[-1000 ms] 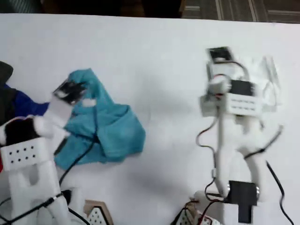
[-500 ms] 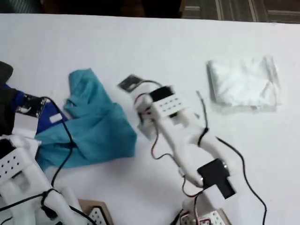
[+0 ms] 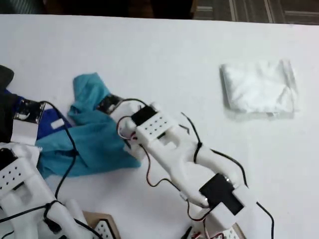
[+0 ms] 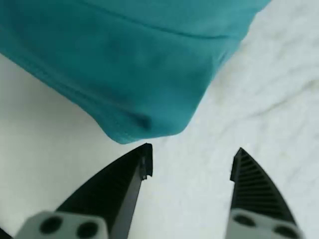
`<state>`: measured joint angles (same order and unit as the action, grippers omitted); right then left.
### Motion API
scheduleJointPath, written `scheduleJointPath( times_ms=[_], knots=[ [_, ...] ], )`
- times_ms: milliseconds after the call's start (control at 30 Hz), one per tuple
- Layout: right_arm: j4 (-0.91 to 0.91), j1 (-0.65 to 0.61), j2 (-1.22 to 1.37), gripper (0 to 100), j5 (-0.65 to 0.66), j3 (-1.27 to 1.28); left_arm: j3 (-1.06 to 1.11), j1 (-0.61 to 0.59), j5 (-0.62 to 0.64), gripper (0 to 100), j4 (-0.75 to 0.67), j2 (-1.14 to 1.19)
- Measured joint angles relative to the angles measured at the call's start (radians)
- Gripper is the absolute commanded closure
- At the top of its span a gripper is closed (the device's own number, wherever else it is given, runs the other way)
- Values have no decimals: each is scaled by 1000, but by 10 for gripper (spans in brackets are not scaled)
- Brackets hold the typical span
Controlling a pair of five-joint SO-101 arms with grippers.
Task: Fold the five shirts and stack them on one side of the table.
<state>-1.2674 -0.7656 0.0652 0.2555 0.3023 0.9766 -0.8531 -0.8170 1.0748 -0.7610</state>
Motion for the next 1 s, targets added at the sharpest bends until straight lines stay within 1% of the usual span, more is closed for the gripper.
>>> scheduleJointPath(
  times_ms=[67, 133, 267, 333, 533, 600, 700, 800, 867, 933, 1000],
  knots=[
    [20, -6, 0, 745, -29, 0, 0, 0, 32, 975, 0, 0],
    [31, -28, 0, 745, -44, 0, 0, 0, 94, 975, 0, 0],
    [31, -87, 3, 745, -51, 0, 0, 0, 229, 975, 0, 0],
    [32, -114, 8, 745, -51, 0, 0, 0, 267, 974, 0, 0],
    [60, -118, 127, 745, -51, -2, 0, 0, 287, 974, 0, 0],
    [81, -121, 178, 765, -51, -2, 0, 0, 287, 974, 0, 0],
    [110, -118, 226, 845, -51, -3, 0, 0, 287, 974, 0, 0],
    [121, -112, 233, 991, -54, -6, 0, 0, 287, 974, 0, 0],
    [124, -103, 233, 963, -54, -17, 0, 0, 287, 974, 0, 0],
    [124, -84, 239, 984, -54, -28, 0, 0, 287, 974, 0, 0],
    [124, -66, 241, 979, -52, -38, 0, 0, 287, 974, 0, 0]
  ],
)
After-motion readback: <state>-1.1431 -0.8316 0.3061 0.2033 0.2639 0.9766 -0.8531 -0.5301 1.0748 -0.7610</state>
